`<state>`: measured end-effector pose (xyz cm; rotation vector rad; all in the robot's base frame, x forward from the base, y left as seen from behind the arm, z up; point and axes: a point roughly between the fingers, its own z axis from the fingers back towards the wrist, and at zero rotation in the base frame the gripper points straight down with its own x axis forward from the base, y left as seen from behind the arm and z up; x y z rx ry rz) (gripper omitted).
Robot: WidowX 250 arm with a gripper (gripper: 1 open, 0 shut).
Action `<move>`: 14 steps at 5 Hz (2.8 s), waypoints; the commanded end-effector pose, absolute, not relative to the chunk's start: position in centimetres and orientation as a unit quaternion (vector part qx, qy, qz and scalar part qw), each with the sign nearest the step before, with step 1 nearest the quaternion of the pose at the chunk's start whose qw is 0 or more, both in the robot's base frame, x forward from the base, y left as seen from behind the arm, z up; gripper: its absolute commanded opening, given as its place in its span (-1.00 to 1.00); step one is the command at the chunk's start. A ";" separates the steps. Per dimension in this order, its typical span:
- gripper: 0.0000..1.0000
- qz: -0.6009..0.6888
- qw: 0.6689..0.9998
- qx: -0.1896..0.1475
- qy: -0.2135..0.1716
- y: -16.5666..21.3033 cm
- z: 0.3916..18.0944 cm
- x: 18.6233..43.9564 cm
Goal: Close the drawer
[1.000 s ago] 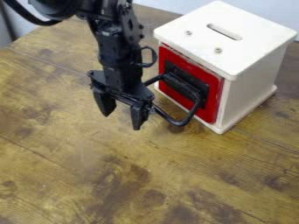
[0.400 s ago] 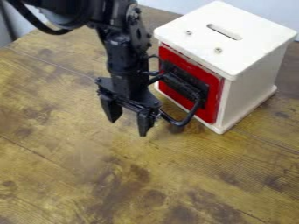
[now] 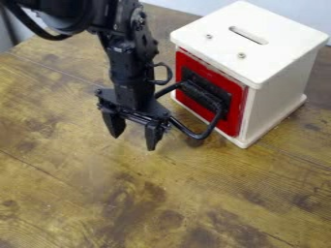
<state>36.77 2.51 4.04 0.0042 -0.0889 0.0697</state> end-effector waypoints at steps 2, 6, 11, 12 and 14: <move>1.00 -0.013 0.996 -0.001 -0.088 1.3 7.0 37.4; 1.00 0.004 0.994 -0.001 -0.113 -1.3 9.3 38.2; 1.00 -0.056 0.992 -0.005 -0.116 -0.9 11.1 38.1; 1.00 -0.055 0.992 -0.002 -0.114 -0.2 10.6 38.0; 1.00 -0.050 0.994 -0.002 -0.097 0.2 9.5 37.6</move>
